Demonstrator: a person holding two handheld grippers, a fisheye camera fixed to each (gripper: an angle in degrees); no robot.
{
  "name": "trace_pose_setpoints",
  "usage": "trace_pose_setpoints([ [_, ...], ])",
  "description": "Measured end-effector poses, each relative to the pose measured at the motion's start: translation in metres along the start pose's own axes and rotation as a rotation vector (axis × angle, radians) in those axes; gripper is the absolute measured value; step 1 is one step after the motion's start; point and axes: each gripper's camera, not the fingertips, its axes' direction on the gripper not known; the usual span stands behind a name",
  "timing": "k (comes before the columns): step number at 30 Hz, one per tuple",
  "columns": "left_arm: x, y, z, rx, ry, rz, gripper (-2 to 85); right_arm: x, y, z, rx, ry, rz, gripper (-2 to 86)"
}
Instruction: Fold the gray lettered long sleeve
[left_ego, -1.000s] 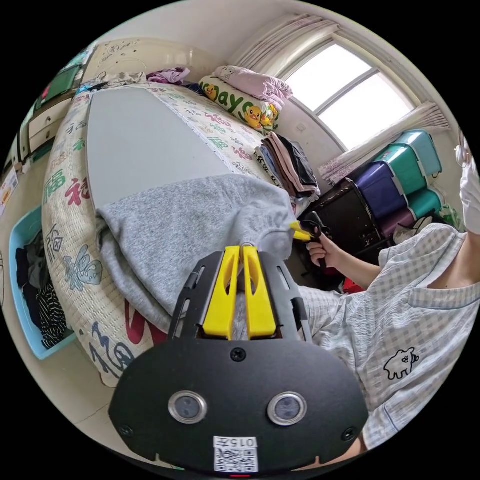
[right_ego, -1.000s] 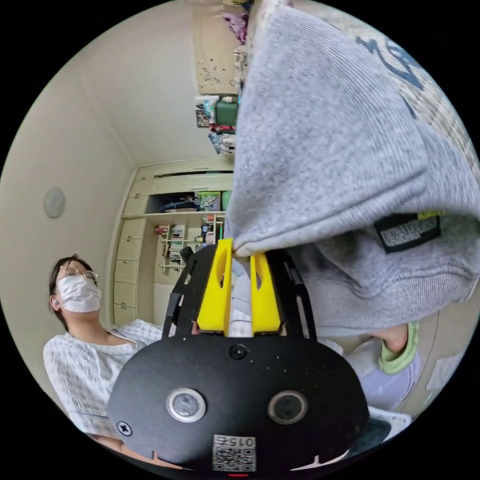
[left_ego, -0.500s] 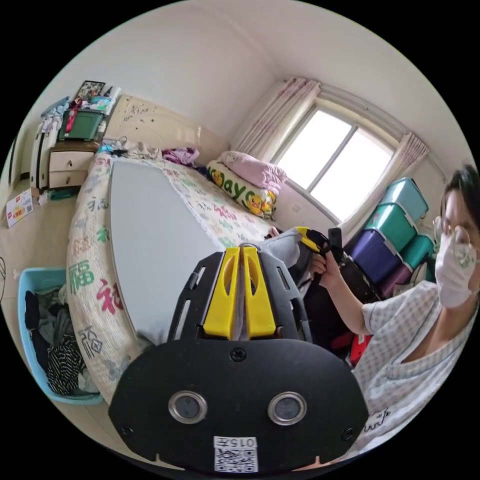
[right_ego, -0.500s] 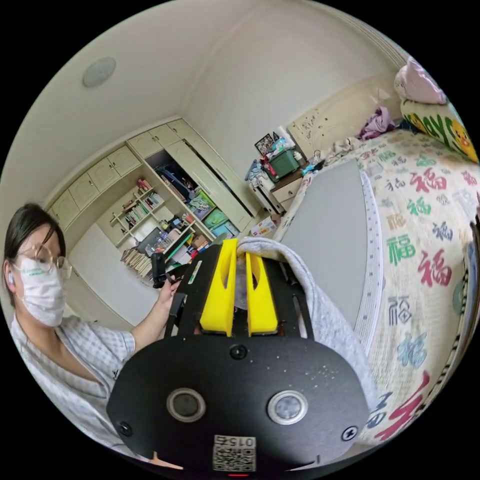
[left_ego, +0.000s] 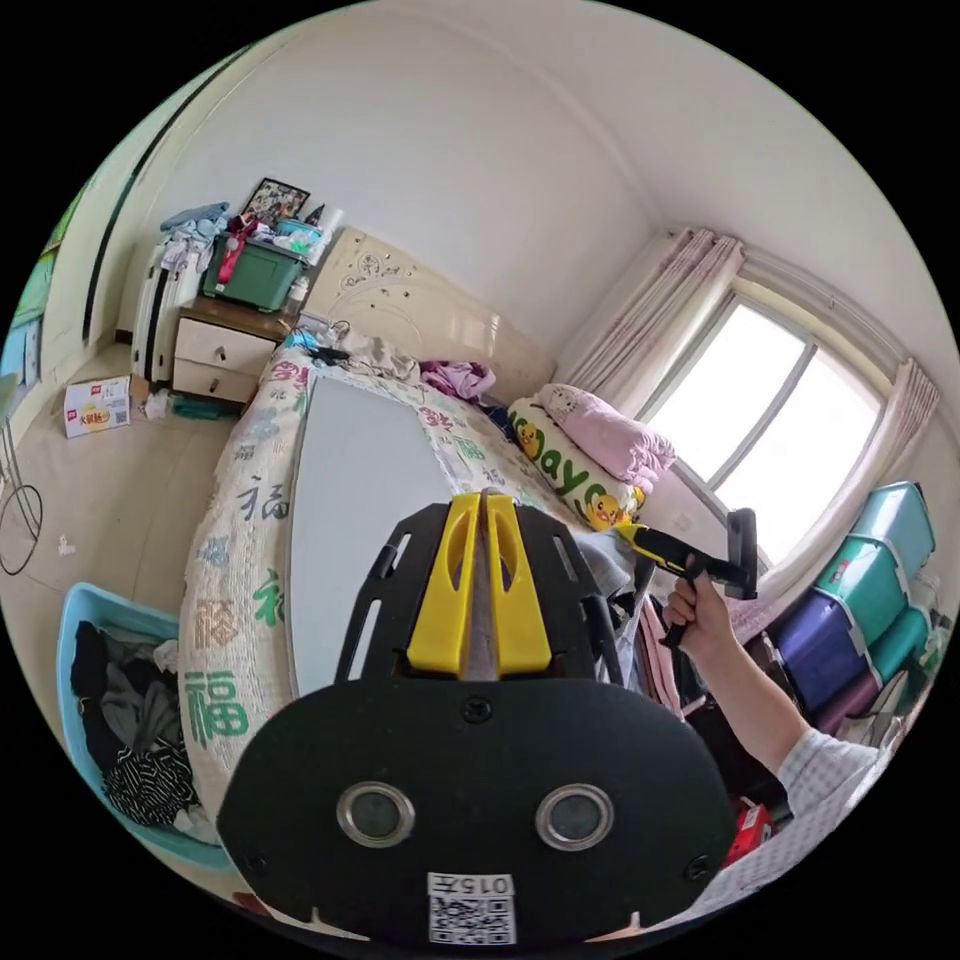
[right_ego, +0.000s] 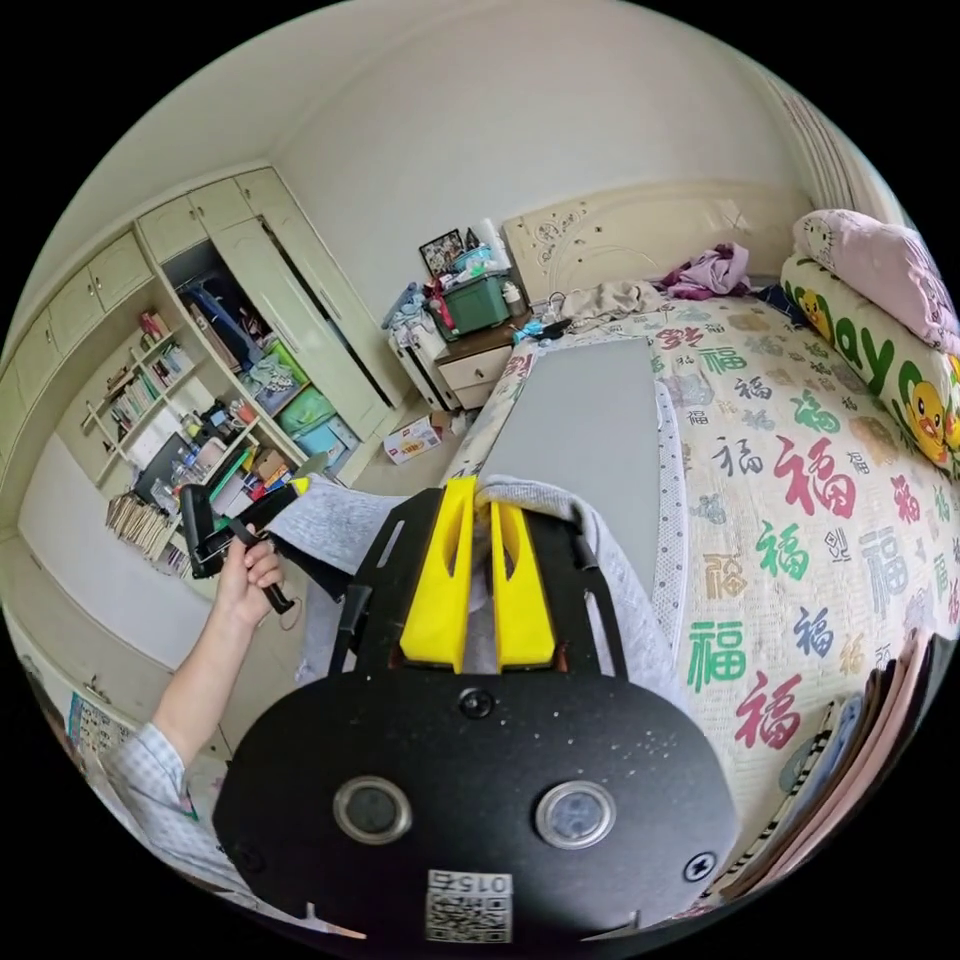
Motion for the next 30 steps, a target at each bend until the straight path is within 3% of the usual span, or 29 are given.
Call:
trace_pose_setpoints([
  [3,-0.003,-0.017,0.013,0.040,-0.138,0.058,-0.4,0.020,-0.025,0.035,-0.004,-0.054,0.079,4.5],
  [6,-0.019,-0.006,0.026,-0.077,-0.224,0.029,-0.3,0.043,-0.013,0.068,-0.123,-0.099,0.159,7.3],
  [11,-0.060,0.102,-0.031,-0.184,0.056,-0.028,-0.2,0.077,0.078,0.052,-0.259,-0.256,0.046,8.0],
  [14,-0.088,0.192,-0.091,-0.277,0.019,-0.181,1.5,0.116,0.174,0.015,-0.368,-0.186,0.056,9.5],
  [17,-0.106,0.282,-0.147,-0.344,-0.025,-0.382,5.4,0.163,0.278,-0.035,-0.405,0.005,0.172,11.6],
  [21,-0.103,0.346,-0.182,-0.325,0.011,-0.541,7.6,0.203,0.391,-0.071,-0.443,0.018,0.398,14.1],
  [27,-0.084,0.360,-0.149,-0.463,-0.033,-0.526,9.9,0.196,0.418,-0.080,-0.371,-0.072,0.474,9.7],
  [30,-0.072,0.353,-0.141,-0.507,-0.081,-0.469,9.3,0.189,0.413,-0.083,-0.398,0.006,0.487,5.2],
])
